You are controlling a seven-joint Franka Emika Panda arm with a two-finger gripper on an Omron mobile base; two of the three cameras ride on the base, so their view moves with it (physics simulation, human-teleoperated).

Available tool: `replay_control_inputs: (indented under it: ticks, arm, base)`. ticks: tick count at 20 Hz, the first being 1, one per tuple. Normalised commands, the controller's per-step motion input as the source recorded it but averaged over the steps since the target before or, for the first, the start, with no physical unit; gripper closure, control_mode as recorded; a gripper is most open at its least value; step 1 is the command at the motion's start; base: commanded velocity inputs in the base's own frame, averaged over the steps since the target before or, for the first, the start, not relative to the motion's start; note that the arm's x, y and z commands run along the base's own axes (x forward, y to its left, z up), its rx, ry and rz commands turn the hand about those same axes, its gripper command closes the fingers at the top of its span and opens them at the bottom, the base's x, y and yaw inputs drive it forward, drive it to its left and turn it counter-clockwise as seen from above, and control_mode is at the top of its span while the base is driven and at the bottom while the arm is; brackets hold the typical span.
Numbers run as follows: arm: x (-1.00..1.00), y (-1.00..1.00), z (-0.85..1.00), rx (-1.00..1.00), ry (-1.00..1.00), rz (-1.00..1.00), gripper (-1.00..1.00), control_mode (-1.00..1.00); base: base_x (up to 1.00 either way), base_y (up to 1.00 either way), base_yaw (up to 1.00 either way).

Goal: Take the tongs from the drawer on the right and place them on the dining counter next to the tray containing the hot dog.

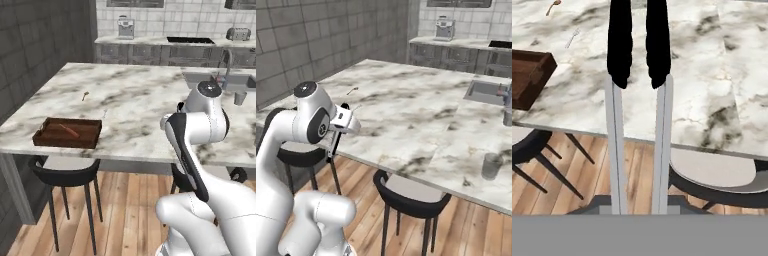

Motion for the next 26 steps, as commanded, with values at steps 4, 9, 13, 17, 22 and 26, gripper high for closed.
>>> replay_control_inputs:
  ticks: [4, 9, 13, 17, 22, 26]
  arm:
    - [0.00, 0.00, 0.00, 0.00, 0.00, 0.00, 1.00, 1.00]
    - [0.00, 0.00, 0.00, 0.00, 0.00, 0.00, 1.00, 1.00]
    - [0.00, 0.00, 0.00, 0.00, 0.00, 0.00, 1.00, 1.00]
    - [0.00, 0.00, 0.00, 0.00, 0.00, 0.00, 1.00, 1.00]
    - [0.00, 0.00, 0.00, 0.00, 0.00, 0.00, 1.00, 1.00]
    - [0.00, 0.00, 0.00, 0.00, 0.00, 0.00, 1.00, 1.00]
  base:
    - [0.51, 0.24, -0.32]
    - [0.36, 0.35, -0.22]
    - [0.03, 0.62, -0.20]
    - [0.13, 0.69, -0.20]
    - [0.21, 0.58, -0.23]
    - [0.30, 0.41, -0.26]
